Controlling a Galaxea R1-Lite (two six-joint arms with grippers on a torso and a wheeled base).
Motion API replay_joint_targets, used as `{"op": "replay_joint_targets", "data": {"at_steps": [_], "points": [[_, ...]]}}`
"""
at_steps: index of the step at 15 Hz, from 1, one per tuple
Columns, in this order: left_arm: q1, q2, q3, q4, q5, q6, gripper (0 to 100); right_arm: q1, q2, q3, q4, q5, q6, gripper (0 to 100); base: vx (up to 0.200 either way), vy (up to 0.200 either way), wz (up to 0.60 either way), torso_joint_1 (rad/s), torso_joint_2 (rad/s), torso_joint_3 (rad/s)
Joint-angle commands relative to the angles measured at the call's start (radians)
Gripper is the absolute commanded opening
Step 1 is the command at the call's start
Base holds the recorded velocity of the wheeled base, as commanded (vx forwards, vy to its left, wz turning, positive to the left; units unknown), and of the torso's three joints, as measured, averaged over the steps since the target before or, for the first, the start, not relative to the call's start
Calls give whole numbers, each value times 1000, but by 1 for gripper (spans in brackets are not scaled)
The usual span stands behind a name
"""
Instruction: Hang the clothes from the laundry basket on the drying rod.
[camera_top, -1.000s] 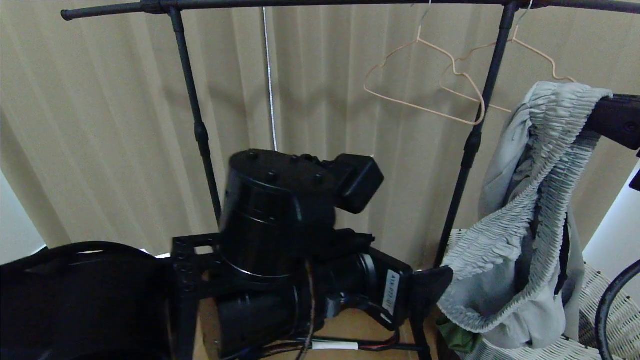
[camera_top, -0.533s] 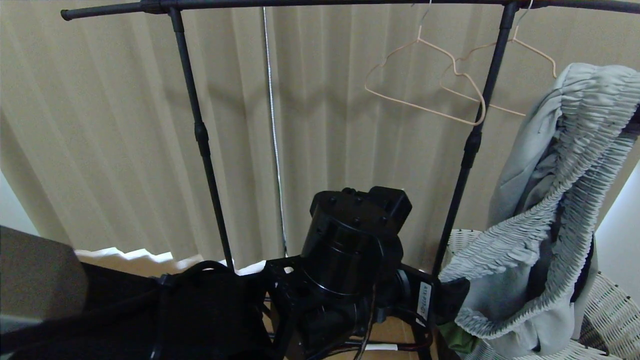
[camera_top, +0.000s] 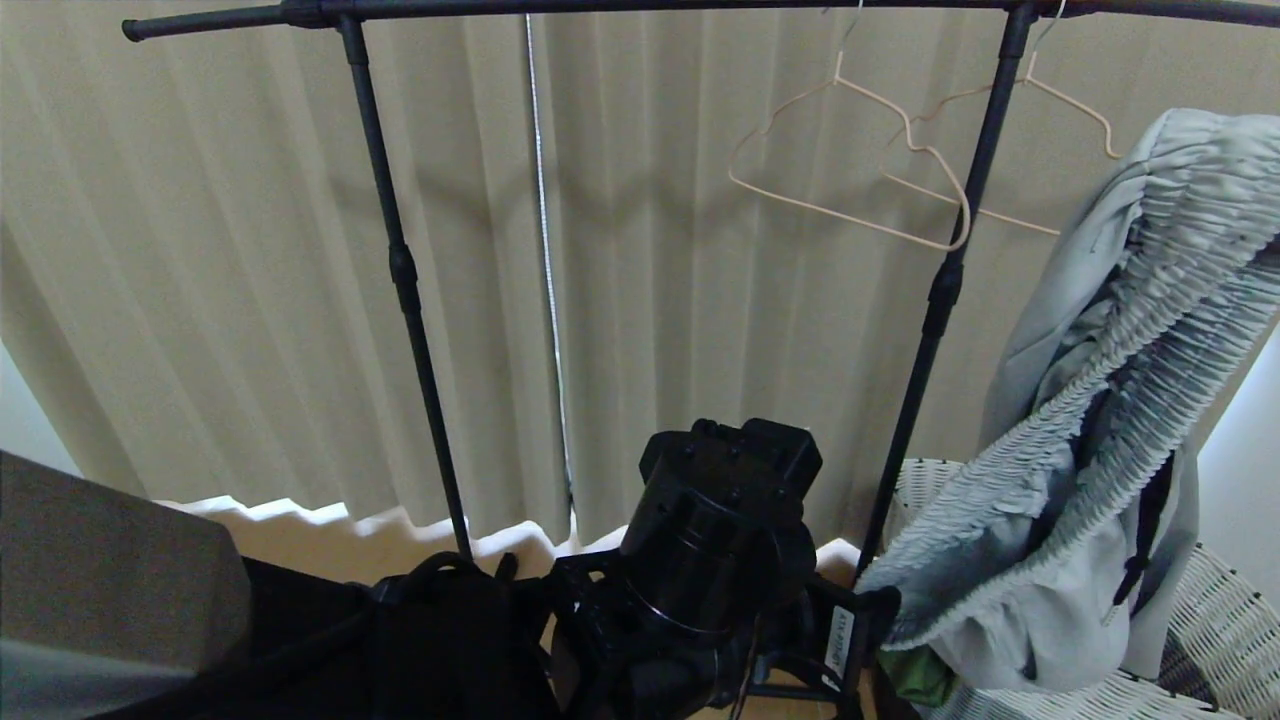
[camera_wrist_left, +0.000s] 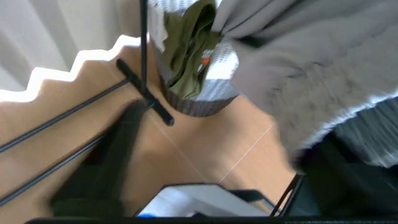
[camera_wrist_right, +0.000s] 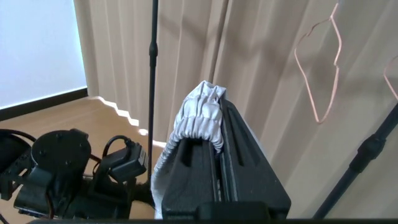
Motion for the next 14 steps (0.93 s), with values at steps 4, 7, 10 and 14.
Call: {"op": "replay_joint_targets", "data": {"at_steps": [4, 7, 10, 14], "points": [[-12, -61, 50, -29, 75, 42, 0, -4, 19, 1, -1, -2, -1, 0, 0, 0, 0, 0, 0, 0], [23, -231, 113, -36, 100, 122, 0, -46, 59, 4, -1, -2, -1, 0, 0, 0, 0, 0, 0, 0], [142, -417, 104, 79, 93, 219, 0, -53, 85, 7, -6, -2, -1, 0, 0, 0, 0, 0, 0, 0], [247, -548, 30, 341, 92, 220, 0, -53, 145, 2, -15, 9, 1, 0, 0, 0, 0, 0, 0, 0]]}}
